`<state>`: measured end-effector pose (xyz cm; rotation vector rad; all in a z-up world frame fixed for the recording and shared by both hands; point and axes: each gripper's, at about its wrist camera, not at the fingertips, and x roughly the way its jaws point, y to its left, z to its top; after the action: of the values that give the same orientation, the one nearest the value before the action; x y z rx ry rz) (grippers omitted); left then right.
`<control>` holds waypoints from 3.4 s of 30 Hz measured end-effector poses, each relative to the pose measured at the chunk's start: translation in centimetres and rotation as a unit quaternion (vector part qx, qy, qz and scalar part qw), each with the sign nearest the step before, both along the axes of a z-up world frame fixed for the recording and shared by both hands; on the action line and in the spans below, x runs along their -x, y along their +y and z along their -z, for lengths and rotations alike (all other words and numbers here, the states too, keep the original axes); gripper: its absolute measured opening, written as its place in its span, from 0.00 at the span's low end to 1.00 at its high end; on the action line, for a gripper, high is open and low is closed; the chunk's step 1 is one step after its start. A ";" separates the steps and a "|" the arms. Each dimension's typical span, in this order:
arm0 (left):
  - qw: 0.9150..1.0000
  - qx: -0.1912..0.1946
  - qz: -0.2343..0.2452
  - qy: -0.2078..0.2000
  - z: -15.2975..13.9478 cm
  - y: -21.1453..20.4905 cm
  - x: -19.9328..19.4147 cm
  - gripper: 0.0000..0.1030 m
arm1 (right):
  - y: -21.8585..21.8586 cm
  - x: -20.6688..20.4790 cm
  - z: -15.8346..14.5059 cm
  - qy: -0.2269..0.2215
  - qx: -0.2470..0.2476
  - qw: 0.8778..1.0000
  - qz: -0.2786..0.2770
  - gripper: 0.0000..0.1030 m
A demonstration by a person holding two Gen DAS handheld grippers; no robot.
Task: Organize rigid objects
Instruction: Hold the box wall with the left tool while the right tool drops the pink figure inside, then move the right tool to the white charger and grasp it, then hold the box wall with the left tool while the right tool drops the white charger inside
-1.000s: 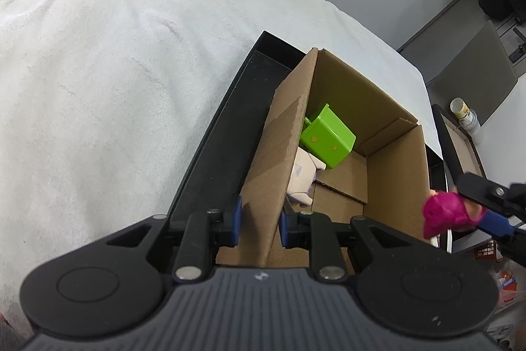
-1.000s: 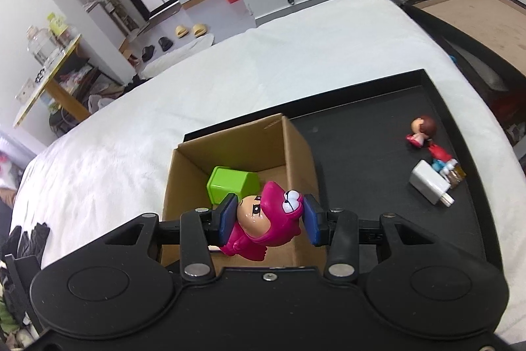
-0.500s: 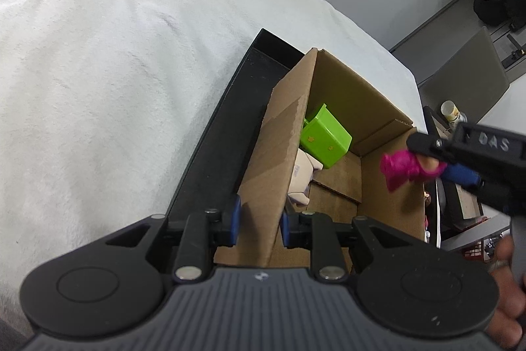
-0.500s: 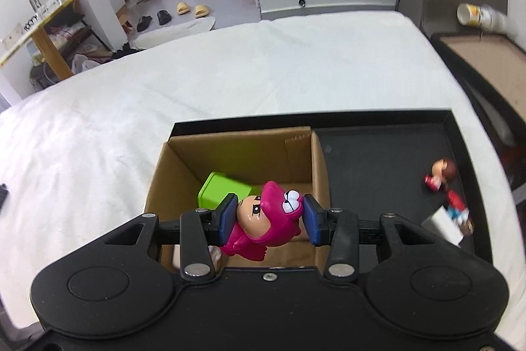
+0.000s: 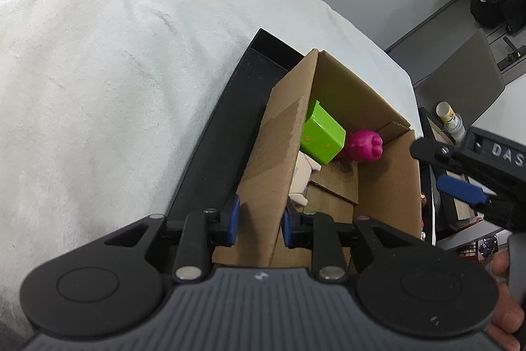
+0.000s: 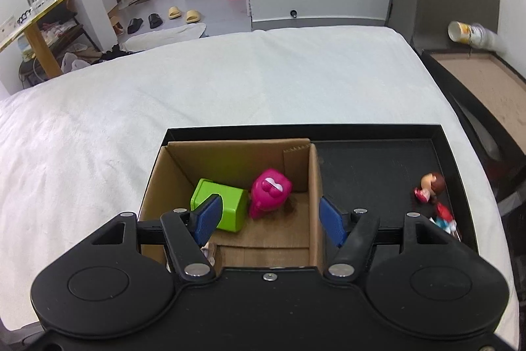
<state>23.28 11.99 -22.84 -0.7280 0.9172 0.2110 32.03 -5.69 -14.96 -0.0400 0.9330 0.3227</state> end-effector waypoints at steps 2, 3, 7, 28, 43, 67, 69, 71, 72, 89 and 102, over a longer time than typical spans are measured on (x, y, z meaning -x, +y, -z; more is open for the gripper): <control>1.000 -0.003 0.000 0.000 0.0 0.0 0.1 0.24 | -0.5 0.1 0.0 0.005 -0.004 1.000 0.007 0.63; 1.000 -0.003 0.000 0.000 0.0 -0.1 0.1 0.24 | -0.8 0.2 -0.1 0.007 -0.007 1.000 0.011 0.63; 1.000 -0.005 -0.004 0.003 -0.1 -0.2 0.1 0.24 | -2.3 0.5 -0.2 0.016 -0.011 1.000 0.018 0.63; 0.999 -0.034 -0.020 0.017 -0.6 -1.2 0.0 0.22 | -13.5 1.7 -2.1 0.030 -0.057 0.995 0.079 0.67; 0.998 -0.056 -0.019 0.023 -0.8 -1.9 -0.2 0.21 | -20.0 1.2 -0.1 0.052 -0.102 0.985 0.130 0.69; 0.998 -0.056 -0.029 0.031 0.0 -1.7 -0.5 0.21 | -17.6 -7.2 6.7 0.122 -0.042 0.990 0.056 0.47; 0.998 -0.054 -0.031 0.032 -0.1 -1.8 -0.5 0.21 | -16.8 -7.7 7.2 0.124 -0.018 0.991 0.037 0.47; 0.998 -0.053 -0.032 0.032 -0.2 -1.8 -0.4 0.21 | -16.2 -8.2 8.0 0.128 0.001 0.992 0.024 0.46; 0.998 -0.053 -0.031 0.032 -0.1 -1.8 -0.4 0.21 | -16.0 -8.5 8.3 0.129 0.012 0.991 0.022 0.45; 0.997 -0.064 -0.024 0.036 -0.3 -2.2 -0.6 0.21 | -12.8 -8.8 9.1 0.141 0.089 0.985 -0.030 0.24; 0.997 -0.067 -0.015 0.038 -0.4 -2.3 -0.8 0.21 | -12.2 -6.5 6.1 0.152 0.059 0.986 -0.022 0.20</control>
<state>24.06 9.65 -22.48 -0.6138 0.9561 0.3257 38.55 -17.85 -21.10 -0.1235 1.2548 0.3183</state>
